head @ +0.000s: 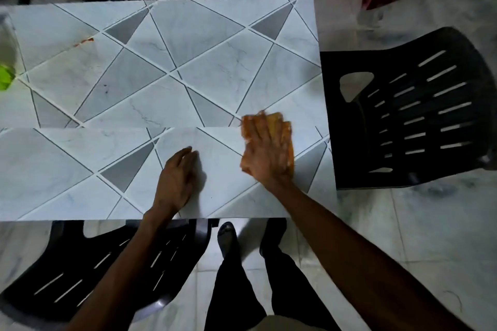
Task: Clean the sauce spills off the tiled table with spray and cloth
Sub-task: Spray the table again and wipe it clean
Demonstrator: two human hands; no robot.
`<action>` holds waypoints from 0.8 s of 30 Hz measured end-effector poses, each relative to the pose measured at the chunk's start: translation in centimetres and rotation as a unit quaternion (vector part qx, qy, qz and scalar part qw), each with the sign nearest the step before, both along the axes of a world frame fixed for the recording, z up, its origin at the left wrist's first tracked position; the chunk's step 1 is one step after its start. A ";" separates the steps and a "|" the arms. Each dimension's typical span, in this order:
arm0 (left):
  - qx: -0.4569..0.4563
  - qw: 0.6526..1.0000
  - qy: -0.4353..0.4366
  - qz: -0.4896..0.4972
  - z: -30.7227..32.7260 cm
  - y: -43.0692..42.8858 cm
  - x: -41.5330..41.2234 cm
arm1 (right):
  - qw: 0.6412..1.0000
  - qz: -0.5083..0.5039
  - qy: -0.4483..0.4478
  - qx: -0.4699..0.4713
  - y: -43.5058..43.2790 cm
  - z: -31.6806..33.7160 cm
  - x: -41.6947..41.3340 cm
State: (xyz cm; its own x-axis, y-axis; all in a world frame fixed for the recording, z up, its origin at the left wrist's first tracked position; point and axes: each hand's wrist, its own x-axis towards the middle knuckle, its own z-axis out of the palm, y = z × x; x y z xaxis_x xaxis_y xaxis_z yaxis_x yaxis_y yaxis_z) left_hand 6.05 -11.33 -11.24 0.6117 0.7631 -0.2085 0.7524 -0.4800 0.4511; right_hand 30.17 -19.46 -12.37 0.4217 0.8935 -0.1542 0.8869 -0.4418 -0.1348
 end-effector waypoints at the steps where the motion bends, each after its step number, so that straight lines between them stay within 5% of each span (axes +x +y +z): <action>1: 0.001 1.000 0.000 0.005 -0.1 0.1 -1.0 | 0.999 0.043 0.011 0.001 0.8 0.3 -2.3; 6: -0.009 0.999 -0.048 0.015 -0.2 0.8 -4.2 | 0.973 0.219 0.074 0.026 -2.1 0.0 -10.7; 10: 0.000 0.998 -0.056 0.023 -0.4 0.9 -4.3 | 0.950 0.294 0.074 0.072 -9.1 -0.8 -9.8; 13: 0.001 0.997 -0.056 0.050 -1.1 0.6 -4.2 | 0.970 0.229 0.065 0.052 -14.0 -0.8 -5.3; 19: -0.017 0.997 -0.061 0.049 -1.2 0.3 -4.5 | 0.995 -0.084 0.051 0.011 -11.2 -0.7 1.1; 24: -0.049 0.996 -0.061 0.031 -0.7 1.4 -4.9 | 0.995 0.059 0.048 0.058 -4.7 0.5 -8.5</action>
State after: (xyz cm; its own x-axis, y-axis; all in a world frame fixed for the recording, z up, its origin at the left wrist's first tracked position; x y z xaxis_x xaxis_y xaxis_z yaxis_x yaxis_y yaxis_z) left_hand 1.18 -9.95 -11.91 0.5898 0.7796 -0.2104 0.7159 -0.3843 0.5829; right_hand 21.66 -24.20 -11.90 0.3010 0.9502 -0.0813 0.9123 -0.3117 -0.2655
